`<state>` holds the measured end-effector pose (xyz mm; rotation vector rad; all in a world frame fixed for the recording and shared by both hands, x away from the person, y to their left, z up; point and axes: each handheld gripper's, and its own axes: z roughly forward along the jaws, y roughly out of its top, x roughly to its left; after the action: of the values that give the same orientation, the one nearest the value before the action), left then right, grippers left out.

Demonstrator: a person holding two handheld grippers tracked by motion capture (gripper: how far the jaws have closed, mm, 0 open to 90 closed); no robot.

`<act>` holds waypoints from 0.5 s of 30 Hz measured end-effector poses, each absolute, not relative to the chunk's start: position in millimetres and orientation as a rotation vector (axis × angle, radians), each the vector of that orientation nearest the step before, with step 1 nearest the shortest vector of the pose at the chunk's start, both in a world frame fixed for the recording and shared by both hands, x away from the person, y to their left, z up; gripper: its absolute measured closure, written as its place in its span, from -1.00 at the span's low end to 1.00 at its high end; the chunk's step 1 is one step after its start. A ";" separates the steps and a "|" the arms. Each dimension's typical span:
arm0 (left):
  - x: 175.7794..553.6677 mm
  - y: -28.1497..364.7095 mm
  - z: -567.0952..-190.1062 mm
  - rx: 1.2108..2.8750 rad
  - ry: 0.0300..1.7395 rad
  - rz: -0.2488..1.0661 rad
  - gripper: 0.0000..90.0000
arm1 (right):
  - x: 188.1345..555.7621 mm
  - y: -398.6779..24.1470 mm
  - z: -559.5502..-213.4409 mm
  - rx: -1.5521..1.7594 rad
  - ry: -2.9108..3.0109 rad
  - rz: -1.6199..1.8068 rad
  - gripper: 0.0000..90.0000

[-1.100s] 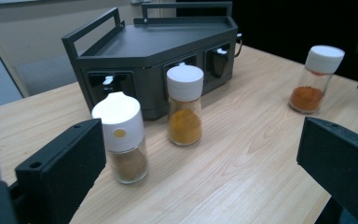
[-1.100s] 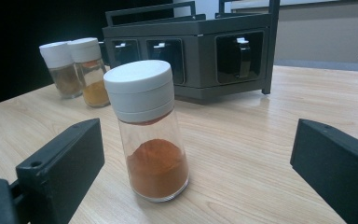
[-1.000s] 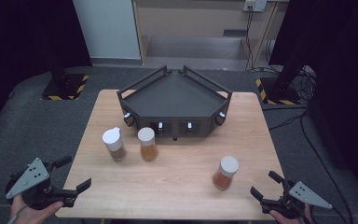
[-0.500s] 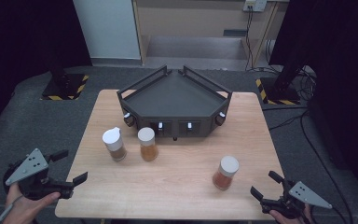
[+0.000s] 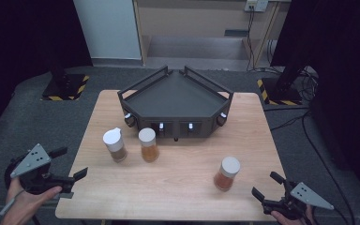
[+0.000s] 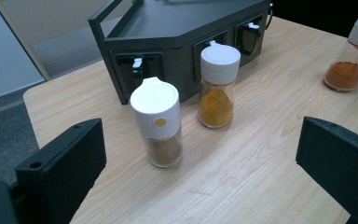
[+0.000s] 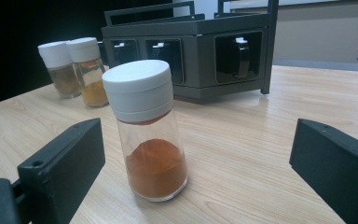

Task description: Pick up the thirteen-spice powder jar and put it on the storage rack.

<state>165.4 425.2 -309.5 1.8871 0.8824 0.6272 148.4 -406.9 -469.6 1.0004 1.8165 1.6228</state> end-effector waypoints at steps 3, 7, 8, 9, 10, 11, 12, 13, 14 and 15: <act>169.1 424.0 -307.8 1.898 0.888 0.621 -0.99 | 148.5 -406.9 -469.4 0.999 1.818 1.621 -0.92; 174.1 421.5 -306.8 1.907 0.898 0.618 -0.98 | 148.2 -406.9 -469.2 0.999 1.819 1.621 -0.91; 175.6 421.1 -306.5 1.911 0.899 0.618 -0.98 | 148.1 -406.9 -469.2 0.999 1.818 1.620 -0.91; 177.2 419.8 -306.2 1.915 0.903 0.622 -0.98 | 148.1 -407.0 -469.3 0.999 1.817 1.621 -0.91; 177.2 419.8 -306.2 1.915 0.903 0.622 -0.98 | 148.3 -407.1 -469.5 0.998 1.817 1.621 -0.91; 180.4 419.3 -305.4 1.913 0.910 0.618 -0.98 | 148.4 -407.1 -469.5 0.999 1.818 1.621 -0.91; 180.4 419.3 -305.4 1.913 0.910 0.618 -0.98 | 148.4 -407.0 -469.4 0.999 1.818 1.620 -0.91; 183.3 418.1 -304.3 1.916 0.912 0.618 -0.98 | 148.3 -407.0 -469.4 0.998 1.818 1.620 -0.91; 185.1 417.2 -303.9 1.917 0.915 0.618 -0.98 | 148.0 -406.8 -469.2 1.000 1.817 1.620 -0.91; 187.8 416.0 -303.1 1.922 0.919 0.615 -0.98 | 147.9 -406.8 -469.2 1.000 1.816 1.620 -0.91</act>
<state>187.8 416.0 -303.1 1.9217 0.9194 0.6147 147.9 -406.8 -469.2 1.0002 1.8162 1.6197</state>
